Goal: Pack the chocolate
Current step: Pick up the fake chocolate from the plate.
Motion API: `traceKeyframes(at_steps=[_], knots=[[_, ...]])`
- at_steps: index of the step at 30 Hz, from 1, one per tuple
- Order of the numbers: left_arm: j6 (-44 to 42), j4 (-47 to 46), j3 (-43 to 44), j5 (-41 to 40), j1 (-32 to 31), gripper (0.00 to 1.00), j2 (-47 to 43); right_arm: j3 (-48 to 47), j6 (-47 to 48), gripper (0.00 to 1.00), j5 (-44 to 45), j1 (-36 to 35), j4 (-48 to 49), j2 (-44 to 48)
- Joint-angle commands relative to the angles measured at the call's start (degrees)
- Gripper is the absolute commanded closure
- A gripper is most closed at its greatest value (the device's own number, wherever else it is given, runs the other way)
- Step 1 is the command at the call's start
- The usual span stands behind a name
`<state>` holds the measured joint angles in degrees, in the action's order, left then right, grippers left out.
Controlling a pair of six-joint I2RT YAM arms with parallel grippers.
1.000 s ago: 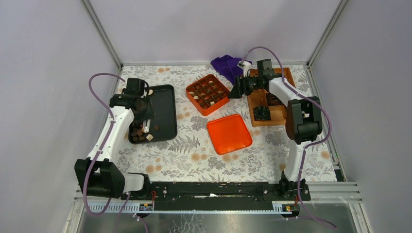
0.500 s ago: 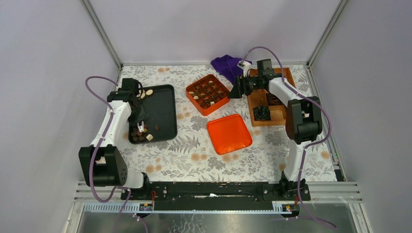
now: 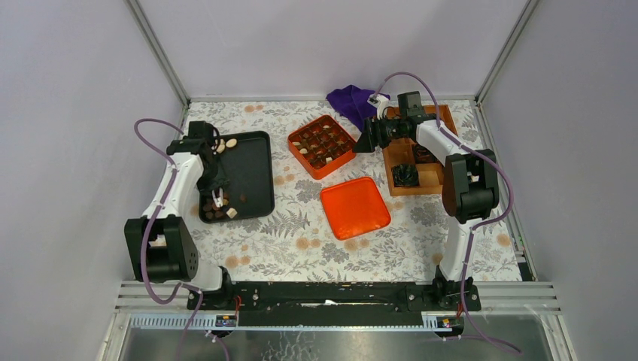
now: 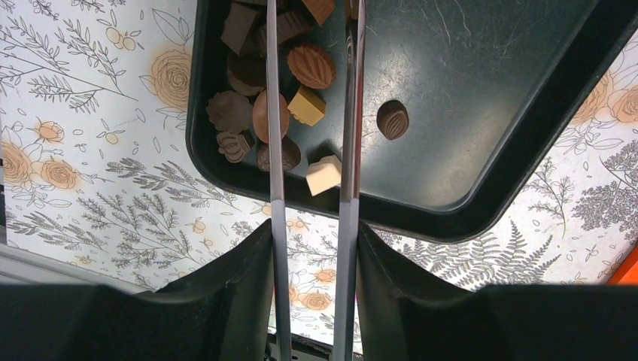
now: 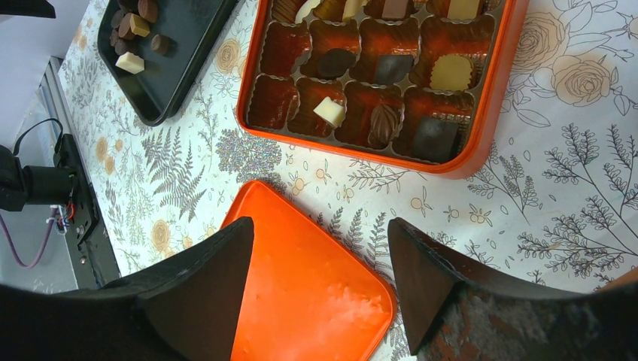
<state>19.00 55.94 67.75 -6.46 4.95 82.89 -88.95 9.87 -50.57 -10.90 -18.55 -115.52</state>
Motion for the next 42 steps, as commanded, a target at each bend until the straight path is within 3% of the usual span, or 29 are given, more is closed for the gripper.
traceKeyframes(at_steps=[1,12,29,37,42], knots=[[-1.33,-3.4,2.02,1.18,1.51,0.54,1.45,-0.26,-0.47,0.27,-1.64,0.17,1.41,2.37],[-1.94,-3.83,2.77,6.11,2.27,0.54,3.09,-0.38,-0.37,0.27,-1.54,0.23,1.23,2.53],[-2.96,-1.88,4.47,6.18,2.85,0.52,6.51,-0.51,-0.38,0.27,-1.56,0.19,1.22,2.64],[-2.71,-0.06,5.79,8.49,2.81,0.61,6.48,-0.44,-0.26,0.27,-1.49,0.17,1.1,2.57],[-2.31,1.24,5.75,9.01,2.87,0.58,5.27,-0.42,-0.27,0.27,-1.54,0.22,1.09,2.45]])
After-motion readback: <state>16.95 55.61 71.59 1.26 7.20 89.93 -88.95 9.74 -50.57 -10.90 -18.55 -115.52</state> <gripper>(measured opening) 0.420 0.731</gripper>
